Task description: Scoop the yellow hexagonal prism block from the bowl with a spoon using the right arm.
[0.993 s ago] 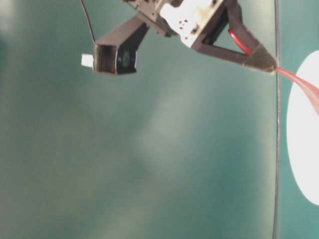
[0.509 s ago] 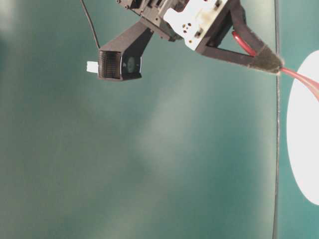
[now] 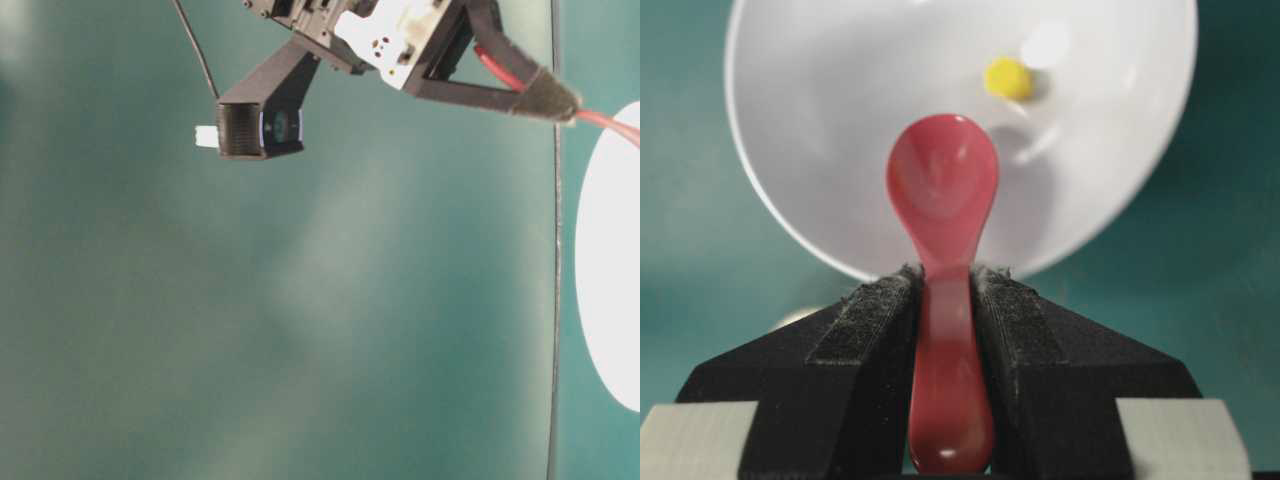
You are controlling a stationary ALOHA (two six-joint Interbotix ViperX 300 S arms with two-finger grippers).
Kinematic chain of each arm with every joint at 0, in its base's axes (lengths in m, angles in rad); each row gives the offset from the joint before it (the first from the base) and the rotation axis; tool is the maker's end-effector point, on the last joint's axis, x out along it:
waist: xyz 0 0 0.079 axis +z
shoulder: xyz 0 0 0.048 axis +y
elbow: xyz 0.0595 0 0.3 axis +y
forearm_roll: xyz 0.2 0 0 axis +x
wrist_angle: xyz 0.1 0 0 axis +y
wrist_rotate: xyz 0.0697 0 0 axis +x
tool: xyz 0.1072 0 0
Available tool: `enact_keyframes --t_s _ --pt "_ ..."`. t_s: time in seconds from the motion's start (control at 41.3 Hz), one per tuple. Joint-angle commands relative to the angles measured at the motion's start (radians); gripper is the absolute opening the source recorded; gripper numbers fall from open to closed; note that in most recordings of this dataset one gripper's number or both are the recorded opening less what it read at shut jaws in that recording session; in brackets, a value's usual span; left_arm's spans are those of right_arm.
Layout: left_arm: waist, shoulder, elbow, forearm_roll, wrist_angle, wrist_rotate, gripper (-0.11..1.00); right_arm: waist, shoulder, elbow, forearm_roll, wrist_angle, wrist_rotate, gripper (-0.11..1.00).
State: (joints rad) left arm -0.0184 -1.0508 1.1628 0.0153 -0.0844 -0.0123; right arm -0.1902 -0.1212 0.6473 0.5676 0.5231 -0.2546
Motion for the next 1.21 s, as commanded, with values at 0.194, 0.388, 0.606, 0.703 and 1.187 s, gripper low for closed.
enact_keyframes --t_s 0.194,0.388,0.606,0.703,1.187 --pt "-0.002 0.009 -0.026 0.000 -0.005 0.005 0.06 -0.002 -0.009 -0.115 -0.153 0.120 0.137 0.24" --pt "-0.002 0.009 -0.026 0.002 -0.005 0.005 0.06 -0.002 0.014 -0.163 -0.245 0.207 0.236 0.24" --pt "-0.002 0.009 -0.026 0.002 -0.005 0.008 0.06 0.009 0.048 -0.206 -0.267 0.236 0.250 0.24" --pt "-0.002 0.009 -0.026 0.000 -0.005 0.008 0.06 0.014 0.060 -0.221 -0.267 0.236 0.250 0.24" --pt "-0.002 0.005 -0.028 0.002 -0.005 0.006 0.06 0.035 0.109 -0.232 -0.267 0.218 0.253 0.24"
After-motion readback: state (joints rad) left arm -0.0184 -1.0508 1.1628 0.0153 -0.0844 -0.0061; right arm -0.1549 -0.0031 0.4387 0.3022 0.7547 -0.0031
